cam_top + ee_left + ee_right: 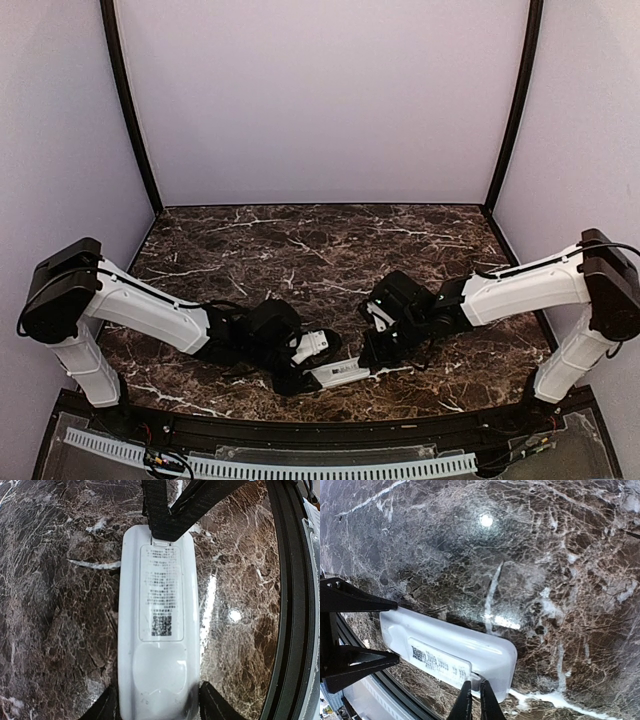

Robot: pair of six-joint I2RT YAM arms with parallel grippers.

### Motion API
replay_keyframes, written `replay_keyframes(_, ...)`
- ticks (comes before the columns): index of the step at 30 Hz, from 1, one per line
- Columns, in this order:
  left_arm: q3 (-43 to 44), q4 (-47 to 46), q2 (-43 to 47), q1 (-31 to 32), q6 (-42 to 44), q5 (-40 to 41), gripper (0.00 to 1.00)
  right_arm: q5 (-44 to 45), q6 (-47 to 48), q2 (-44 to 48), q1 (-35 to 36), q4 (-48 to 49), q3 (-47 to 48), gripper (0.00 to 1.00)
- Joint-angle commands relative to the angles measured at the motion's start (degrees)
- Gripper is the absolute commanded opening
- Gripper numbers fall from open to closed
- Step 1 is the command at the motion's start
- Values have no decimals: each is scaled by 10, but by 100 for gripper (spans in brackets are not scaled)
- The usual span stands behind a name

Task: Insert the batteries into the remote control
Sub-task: Press the battery cover on the remote control.

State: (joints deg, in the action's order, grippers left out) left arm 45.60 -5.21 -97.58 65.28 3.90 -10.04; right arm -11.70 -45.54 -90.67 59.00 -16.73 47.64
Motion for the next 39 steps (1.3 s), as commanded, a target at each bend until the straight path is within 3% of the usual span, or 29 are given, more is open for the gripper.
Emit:
replay_keyframes(1,-2,2,-14,3,7,-12,53,3,0,-17,9,4,6,6)
replay_keyframes(12,3,-2,-23,3,8,-20,53,-7,-5,-52,24,13,15,0)
replay_keyframes(26,2,-10,-28,3,7,-25,52,-7,-14,-96,44,-3,28,0)
replay_keyframes(39,51,-28,-42,3,36,-25,55,-29,-25,-67,35,41,-16,0)
